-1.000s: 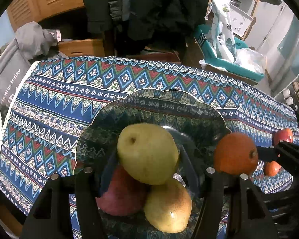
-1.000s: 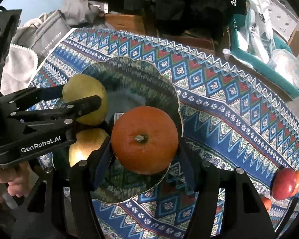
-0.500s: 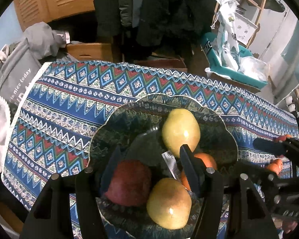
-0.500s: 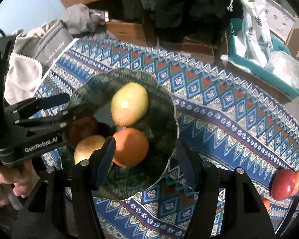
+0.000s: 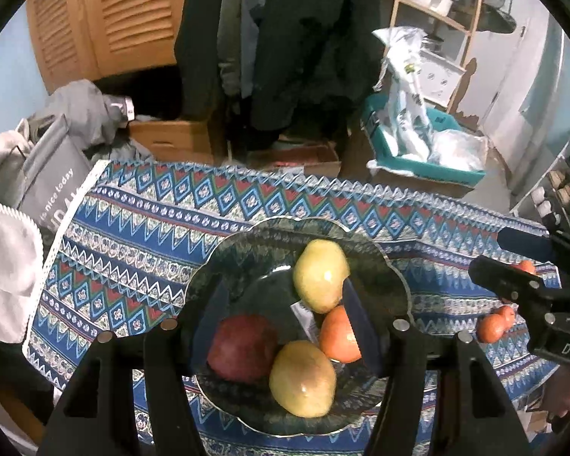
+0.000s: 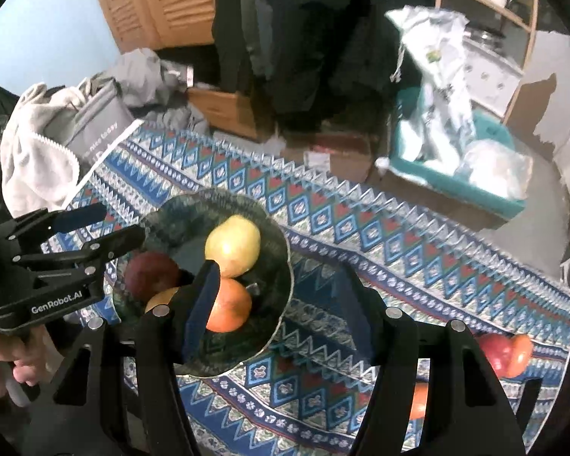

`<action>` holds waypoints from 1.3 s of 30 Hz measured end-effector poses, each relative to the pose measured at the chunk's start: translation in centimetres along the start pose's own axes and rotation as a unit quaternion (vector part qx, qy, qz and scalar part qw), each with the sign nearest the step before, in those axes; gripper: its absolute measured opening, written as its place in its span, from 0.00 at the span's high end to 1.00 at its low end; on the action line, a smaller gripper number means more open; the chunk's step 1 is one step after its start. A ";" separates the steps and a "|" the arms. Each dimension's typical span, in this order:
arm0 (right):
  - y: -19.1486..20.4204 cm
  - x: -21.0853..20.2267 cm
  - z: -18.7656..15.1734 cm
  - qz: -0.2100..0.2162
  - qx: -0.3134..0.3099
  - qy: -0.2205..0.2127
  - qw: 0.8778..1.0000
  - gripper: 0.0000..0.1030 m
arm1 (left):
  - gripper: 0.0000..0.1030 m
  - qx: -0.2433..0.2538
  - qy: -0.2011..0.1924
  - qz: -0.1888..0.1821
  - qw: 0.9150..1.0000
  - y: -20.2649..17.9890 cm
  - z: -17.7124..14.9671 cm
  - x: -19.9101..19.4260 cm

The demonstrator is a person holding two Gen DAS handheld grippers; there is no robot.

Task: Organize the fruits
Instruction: 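Lower mango into the bowl and open left gripper while right gripper releases the orange, then withdraw both open grippers from the bowl back over the loose fruits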

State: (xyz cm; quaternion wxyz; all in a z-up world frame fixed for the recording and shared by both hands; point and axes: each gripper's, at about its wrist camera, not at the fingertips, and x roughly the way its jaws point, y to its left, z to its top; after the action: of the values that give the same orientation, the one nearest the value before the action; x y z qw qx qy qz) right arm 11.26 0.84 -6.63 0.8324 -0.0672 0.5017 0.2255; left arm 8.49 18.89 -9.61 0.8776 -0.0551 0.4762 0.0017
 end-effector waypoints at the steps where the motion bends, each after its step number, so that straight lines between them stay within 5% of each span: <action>1: 0.0 -0.6 0.0 -0.002 -0.001 -0.005 1.000 0.37 | 0.38 0.000 -0.003 -0.003 1.000 -0.2 0.1 -0.4; 24: -6.0 -13.3 -2.9 -0.044 0.047 -0.087 0.994 0.37 | 0.38 0.074 -0.072 -0.055 0.993 -9.4 1.8 -7.5; 39: -13.1 -16.6 -7.1 -0.100 0.104 -0.095 0.985 0.37 | 0.38 0.121 -0.052 -0.079 0.988 -15.7 0.9 -6.7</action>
State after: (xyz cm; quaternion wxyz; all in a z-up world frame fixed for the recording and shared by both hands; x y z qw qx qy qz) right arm 4.80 -18.31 2.81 0.8972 -0.0078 0.4315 0.0934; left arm 6.47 3.69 -1.97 0.8987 0.0138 0.4209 -0.1221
